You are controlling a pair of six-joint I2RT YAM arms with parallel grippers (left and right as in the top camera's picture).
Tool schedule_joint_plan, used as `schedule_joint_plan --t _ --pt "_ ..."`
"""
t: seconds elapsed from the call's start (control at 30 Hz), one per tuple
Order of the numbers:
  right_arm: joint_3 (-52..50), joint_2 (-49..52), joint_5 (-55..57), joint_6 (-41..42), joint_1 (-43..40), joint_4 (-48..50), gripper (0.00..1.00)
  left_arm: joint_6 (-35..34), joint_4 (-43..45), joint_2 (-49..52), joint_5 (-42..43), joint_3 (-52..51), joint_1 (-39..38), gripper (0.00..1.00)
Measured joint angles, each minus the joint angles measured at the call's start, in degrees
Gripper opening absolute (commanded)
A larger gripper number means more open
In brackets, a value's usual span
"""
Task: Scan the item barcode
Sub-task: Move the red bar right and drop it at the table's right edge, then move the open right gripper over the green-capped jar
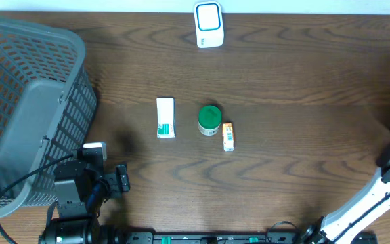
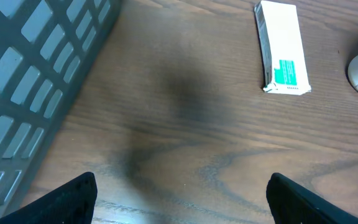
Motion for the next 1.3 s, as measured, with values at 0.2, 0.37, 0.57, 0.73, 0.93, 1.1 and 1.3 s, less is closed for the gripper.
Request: schedule_joint_plan --t 0.2,0.37,0.57,0.73,0.93,1.1,1.3 --pt "4.13 -0.5 -11.85 -5.75 1.57 -1.66 0.99 0.0 0.0 0.0 0.0 0.0 0.0 0.88" --pt "7.21 -5.16 -20.61 -6.88 7.04 -2.89 0.99 0.0 0.0 0.0 0.0 0.0 0.0 0.88" --pt "8.2 -13.55 -33.2 -7.06 18.47 -6.43 0.99 0.0 -0.02 0.0 0.0 0.0 0.0 0.88" --pt "8.48 -15.15 -45.81 -7.21 28.79 -6.51 0.13 0.0 -0.02 0.0 0.0 0.0 0.0 0.88" --pt "8.44 -14.97 -50.56 3.85 39.58 -4.48 0.23 0.0 -0.02 0.0 0.0 0.0 0.0 0.87" --pt "8.44 -14.53 -50.16 8.37 48.7 -4.09 0.99 0.0 -0.02 0.0 0.0 0.0 0.0 0.88" --pt "8.44 -14.08 -41.97 5.81 62.18 -1.6 0.99 0.0 -0.02 0.0 0.0 0.0 0.0 0.88"
